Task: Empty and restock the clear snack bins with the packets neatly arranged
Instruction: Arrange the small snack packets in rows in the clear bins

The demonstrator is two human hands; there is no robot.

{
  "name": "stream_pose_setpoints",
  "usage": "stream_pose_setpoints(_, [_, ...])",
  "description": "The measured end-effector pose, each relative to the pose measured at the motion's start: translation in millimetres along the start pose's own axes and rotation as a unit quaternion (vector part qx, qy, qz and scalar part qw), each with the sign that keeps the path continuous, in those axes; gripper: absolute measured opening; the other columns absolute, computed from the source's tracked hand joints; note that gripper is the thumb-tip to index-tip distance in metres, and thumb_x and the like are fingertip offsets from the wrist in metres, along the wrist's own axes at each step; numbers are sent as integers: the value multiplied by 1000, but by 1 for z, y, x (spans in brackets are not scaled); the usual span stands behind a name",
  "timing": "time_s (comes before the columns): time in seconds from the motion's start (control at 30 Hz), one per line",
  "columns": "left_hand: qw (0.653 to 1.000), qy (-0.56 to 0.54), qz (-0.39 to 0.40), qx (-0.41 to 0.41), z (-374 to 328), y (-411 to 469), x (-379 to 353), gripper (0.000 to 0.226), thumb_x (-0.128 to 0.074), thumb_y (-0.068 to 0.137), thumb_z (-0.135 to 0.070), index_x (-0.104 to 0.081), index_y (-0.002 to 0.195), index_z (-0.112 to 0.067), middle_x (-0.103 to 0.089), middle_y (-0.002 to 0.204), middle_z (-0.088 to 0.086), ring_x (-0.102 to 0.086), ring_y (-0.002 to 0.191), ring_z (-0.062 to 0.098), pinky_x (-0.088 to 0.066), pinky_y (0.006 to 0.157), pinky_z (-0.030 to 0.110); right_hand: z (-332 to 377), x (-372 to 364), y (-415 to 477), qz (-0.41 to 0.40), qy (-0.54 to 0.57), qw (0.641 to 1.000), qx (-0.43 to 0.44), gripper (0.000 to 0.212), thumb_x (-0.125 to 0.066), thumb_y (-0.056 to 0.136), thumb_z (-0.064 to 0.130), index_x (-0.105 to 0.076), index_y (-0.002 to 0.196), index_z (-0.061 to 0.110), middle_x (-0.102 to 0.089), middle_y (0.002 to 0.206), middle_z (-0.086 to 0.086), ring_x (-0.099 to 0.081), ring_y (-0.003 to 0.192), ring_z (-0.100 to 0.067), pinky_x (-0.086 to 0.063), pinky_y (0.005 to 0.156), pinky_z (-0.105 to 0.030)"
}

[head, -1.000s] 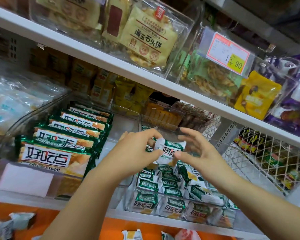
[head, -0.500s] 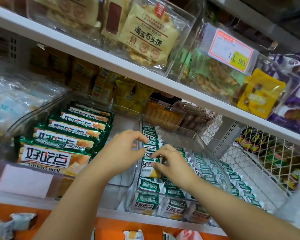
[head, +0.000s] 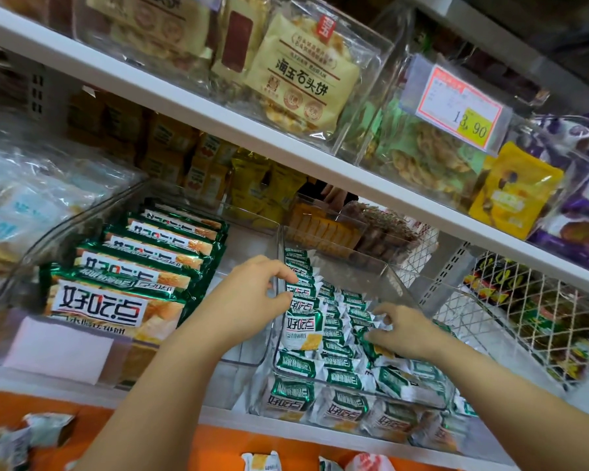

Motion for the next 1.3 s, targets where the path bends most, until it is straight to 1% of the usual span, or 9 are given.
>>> stream_pose_setpoints(0.07, [1000,2,1,-1,-1,0,0,16,-57,94,-24,-57,104,-36,-50,111,-8,-50,101,7,-35,82,20,8,-3,1,49,-16,999,-14,69,-61,91,38,-28,148,17,-39,147,-9,-49,124,-24,-41,93,-26])
stream_pose_setpoints(0.23, [1000,19,-3,-3,-1,0,1,18,-57,94,-25,-58,109,-35,-50,114,-9,-49,105,8,-35,84,21,10,-5,-4,-7,44,999,6,75,-71,84,24,-28,146,20,-42,142,-10,-56,103,-20,-43,74,-24])
stream_pose_setpoints(0.4, [998,34,-48,-24,-12,0,-1,25,-54,93,-40,-60,117,-35,-58,108,-20,-45,118,10,-30,109,38,31,4,-31,-237,91,946,204,69,-76,80,23,-37,136,31,-41,130,14,-40,117,1,-27,96,-6])
stream_pose_setpoints(0.5, [999,-12,-31,-22,-26,-1,-4,41,-53,89,-55,-54,126,-40,-61,90,-29,-53,109,3,-20,114,51,53,10,-49,-267,89,907,312,66,-80,75,23,-42,127,36,-40,117,28,-37,108,18,-23,93,4])
stream_pose_setpoints(0.63, [999,-21,-22,-24,-27,-1,-10,37,-60,88,-47,-51,123,-43,-64,94,-22,-50,77,-4,-24,112,51,63,7,-55,-273,82,881,376,69,-81,75,25,-39,128,40,-40,118,34,-41,115,12,-29,101,-6])
stream_pose_setpoints(0.8, [999,-48,-16,-12,-19,-1,-10,20,-65,86,-41,-48,95,-45,-62,87,-17,-56,73,6,-40,80,32,56,0,-57,-214,168,912,306,61,-75,72,46,-36,118,55,-36,126,39,-38,118,17,-29,99,-4])
stream_pose_setpoints(0.97, [999,-48,-5,-24,-14,-1,-7,15,-70,84,-31,-56,88,-37,-64,84,-16,-51,60,-4,-39,68,24,48,-8,-46,-57,389,900,189,24,-72,81,12,-60,98,24,-59,104,-7,-67,71,-13,-55,74,-26])
stream_pose_setpoints(1.2, [997,-57,-42,-31,-2,0,3,18,-61,92,-25,-58,106,-35,-52,109,-21,-47,100,-8,-33,76,1,52,-20,-35,-62,263,941,202,18,-71,84,12,-64,88,28,-55,70,4,-50,57,0,-43,63,-16])
stream_pose_setpoints(1.3, [998,-53,-30,-16,1,0,2,19,-61,92,-26,-59,109,-32,-54,111,-17,-48,104,-1,-32,81,9,55,-22,-34,-87,212,951,207,21,-69,86,15,-61,89,34,-58,70,4,-54,62,-5,-47,67,-21])
Point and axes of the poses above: each hand's wrist, its own y-axis towards the middle knuckle, its own x-axis out of the back of the hand, z = x × y, the point moved 1 cm from there along y, towards the middle knuckle
